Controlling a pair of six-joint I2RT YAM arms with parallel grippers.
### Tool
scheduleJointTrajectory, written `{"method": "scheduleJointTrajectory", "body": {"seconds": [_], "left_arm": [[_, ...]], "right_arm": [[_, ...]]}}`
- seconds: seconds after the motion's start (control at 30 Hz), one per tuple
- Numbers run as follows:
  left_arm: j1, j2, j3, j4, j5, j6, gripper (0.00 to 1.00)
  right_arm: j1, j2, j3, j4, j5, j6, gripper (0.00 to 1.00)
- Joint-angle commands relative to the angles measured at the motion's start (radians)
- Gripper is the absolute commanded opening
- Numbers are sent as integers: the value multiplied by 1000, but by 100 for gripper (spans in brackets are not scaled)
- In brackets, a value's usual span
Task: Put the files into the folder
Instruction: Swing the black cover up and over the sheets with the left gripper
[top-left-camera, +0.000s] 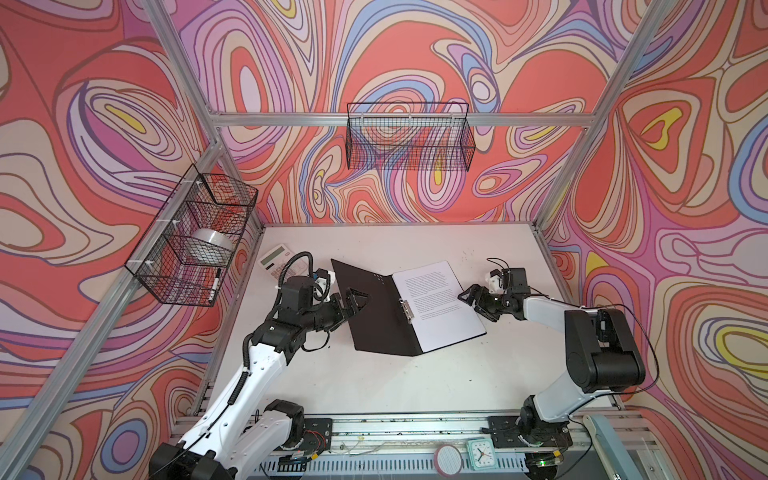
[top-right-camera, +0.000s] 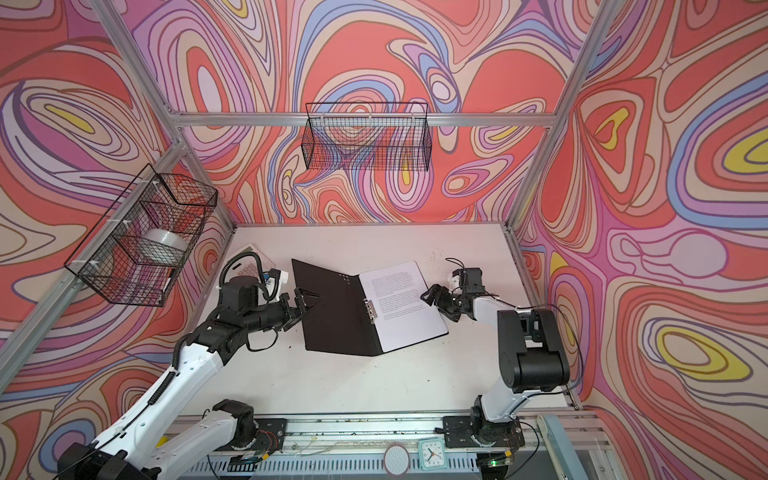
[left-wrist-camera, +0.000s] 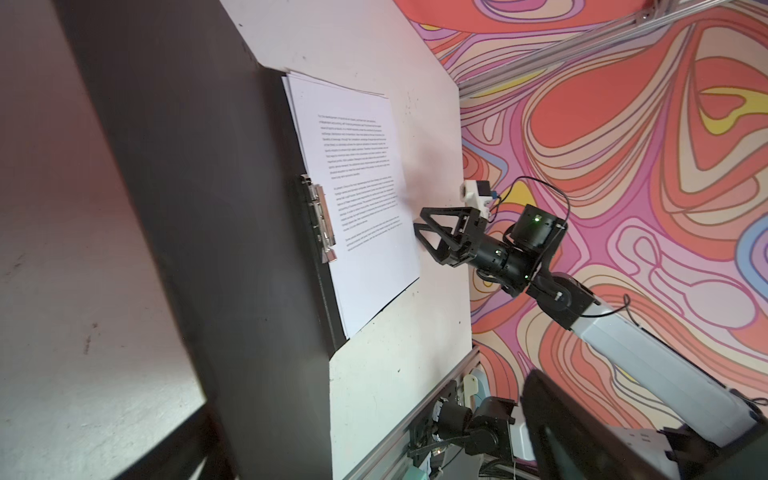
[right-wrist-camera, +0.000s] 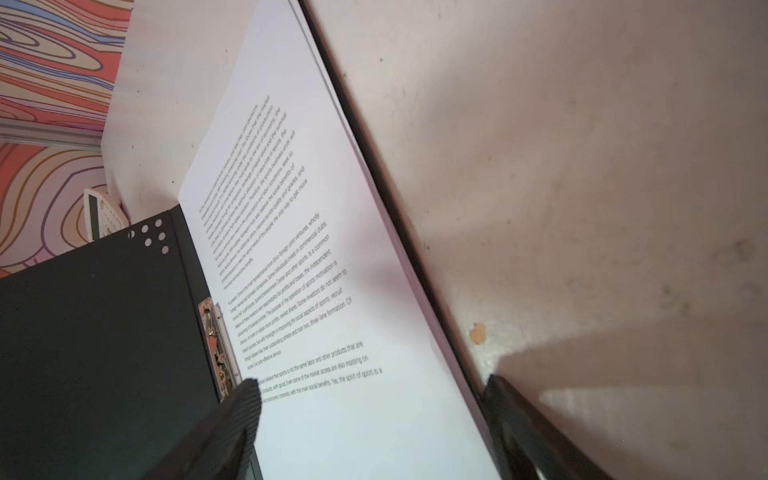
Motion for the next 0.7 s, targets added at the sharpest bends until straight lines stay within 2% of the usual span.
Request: {"method": "scheduleJointTrajectory", "body": {"seconds": [0.0,0.13,0.2,0.53,0.6,0.67], "left_arm": [[-7,-3,55,-12,66,9,100],[-34,43,98,7,63,2,100],[-62,76,121,52,44,1,100],[-237,347,253,208,-48,-11,100],[-263,400,270,238,-59,-21,100],[-286,451,287,275,-63,-31,100]], "right_arm": [[20,12,-54,-102,-18,43,89],[50,8,-70,-56,-19,89,90],[59,10,-94,13,-68,137,98],[210,23,-93,196,-19,331,98],[211,16,-77,194,-30,339,98],[192,-8,-37,95,9,308,98]]}}
